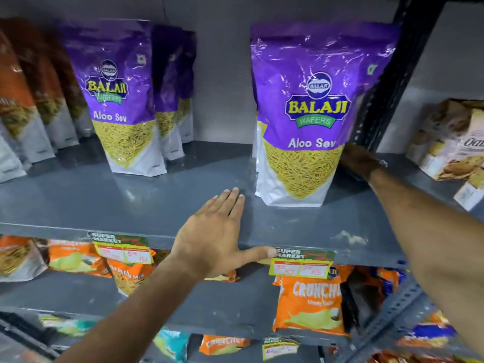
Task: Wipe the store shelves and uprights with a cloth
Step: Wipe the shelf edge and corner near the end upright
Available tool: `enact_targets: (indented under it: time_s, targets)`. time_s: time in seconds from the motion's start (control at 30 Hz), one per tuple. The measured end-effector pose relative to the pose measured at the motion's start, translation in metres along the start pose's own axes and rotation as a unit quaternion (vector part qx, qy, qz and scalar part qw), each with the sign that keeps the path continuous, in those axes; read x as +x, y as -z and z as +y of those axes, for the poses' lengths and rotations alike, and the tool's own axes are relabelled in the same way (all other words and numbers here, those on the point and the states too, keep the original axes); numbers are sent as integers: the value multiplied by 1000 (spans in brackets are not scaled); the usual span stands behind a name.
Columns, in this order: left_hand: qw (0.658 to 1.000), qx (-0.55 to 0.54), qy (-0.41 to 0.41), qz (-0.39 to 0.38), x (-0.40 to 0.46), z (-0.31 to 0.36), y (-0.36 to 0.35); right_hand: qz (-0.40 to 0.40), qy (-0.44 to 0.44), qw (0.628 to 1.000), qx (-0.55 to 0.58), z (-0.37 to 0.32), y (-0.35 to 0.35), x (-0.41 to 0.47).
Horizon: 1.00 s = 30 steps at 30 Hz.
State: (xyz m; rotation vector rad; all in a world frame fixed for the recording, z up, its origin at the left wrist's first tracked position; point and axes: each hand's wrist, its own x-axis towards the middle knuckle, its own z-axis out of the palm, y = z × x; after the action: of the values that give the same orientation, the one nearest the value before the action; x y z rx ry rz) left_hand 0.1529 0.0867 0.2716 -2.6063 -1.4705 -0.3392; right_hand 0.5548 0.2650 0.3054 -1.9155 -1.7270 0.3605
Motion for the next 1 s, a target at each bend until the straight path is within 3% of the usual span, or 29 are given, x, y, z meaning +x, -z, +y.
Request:
enact_targets:
  time_s: [0.2,0.4,0.6,0.83,1.0]
  targets:
    - [1000,-13,6,-24,0,2,6,29,19,995,-95,-24,-1,-44]
    - [999,-35,12,-36,-1,2,6,47,-28,996,-75,8,-14,-79]
    - [998,-41,9,-42,-1,2,8,55,-90,988,-112,-61,3,-198]
    - [997,-39,1,-66,-4,2,15,64,-54,988,-131,-83,-9,-275]
    - [994,-19,-56,-93,-14,-25,24,81,-1,988,-132,-115,-34,-305]
